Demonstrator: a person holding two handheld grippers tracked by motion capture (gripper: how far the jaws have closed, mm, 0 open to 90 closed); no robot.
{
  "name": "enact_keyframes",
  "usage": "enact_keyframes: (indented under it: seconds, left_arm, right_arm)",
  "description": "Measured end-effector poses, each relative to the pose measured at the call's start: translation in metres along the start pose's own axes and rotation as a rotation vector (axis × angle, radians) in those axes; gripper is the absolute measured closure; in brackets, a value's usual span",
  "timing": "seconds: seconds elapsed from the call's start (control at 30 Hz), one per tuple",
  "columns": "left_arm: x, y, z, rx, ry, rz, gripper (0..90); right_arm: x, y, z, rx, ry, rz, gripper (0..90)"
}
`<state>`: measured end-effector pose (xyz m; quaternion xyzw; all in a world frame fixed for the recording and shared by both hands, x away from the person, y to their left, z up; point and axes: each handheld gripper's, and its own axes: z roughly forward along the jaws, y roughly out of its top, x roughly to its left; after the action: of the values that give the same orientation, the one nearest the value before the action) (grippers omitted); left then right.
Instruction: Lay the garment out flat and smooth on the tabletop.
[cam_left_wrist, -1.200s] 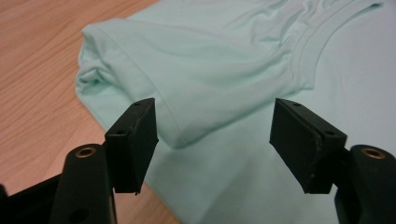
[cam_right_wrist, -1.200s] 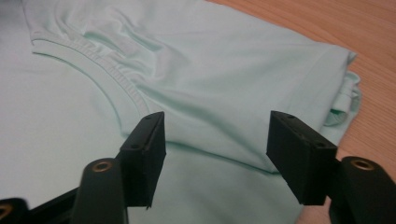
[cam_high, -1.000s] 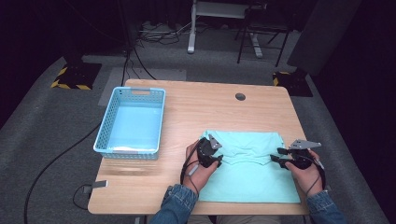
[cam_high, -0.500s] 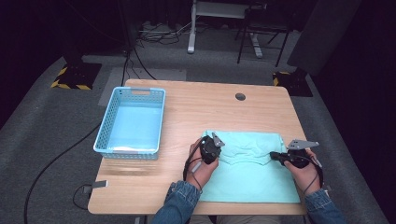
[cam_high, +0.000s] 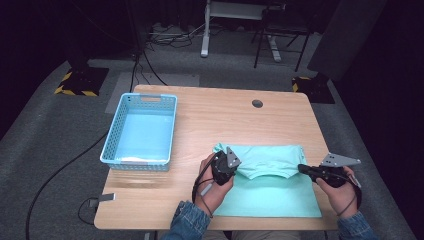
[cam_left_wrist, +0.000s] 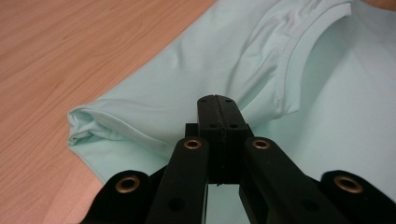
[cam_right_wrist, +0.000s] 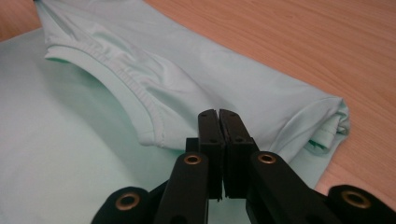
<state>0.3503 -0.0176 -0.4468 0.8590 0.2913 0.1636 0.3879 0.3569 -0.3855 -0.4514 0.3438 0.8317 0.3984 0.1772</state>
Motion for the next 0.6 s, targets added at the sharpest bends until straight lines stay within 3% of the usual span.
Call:
enact_keyframes:
  seconds: [0.23, 0.37, 0.4, 0.5, 0.6]
  left_arm:
    - [-0.018, -0.011, -0.017, 0.018, -0.024, 0.031, 89.9]
    - [-0.025, -0.016, -0.015, 0.036, -0.045, 0.035, 89.6]
    - [-0.024, -0.018, -0.012, 0.040, -0.047, 0.026, 85.5]
    - [-0.022, -0.022, 0.003, 0.064, -0.041, 0.004, 57.4]
    - [-0.018, -0.026, 0.019, 0.084, -0.040, -0.008, 41.7]
  right_arm:
    - [0.017, -0.010, -0.021, 0.013, 0.029, -0.025, 88.8]
    - [0.025, -0.011, -0.026, 0.019, 0.038, -0.040, 88.8]
    - [0.025, -0.012, -0.026, 0.022, 0.037, -0.040, 88.7]
    - [0.021, -0.015, -0.022, 0.029, 0.031, -0.019, 88.7]
    - [0.018, -0.018, -0.018, 0.028, 0.031, -0.007, 88.7]
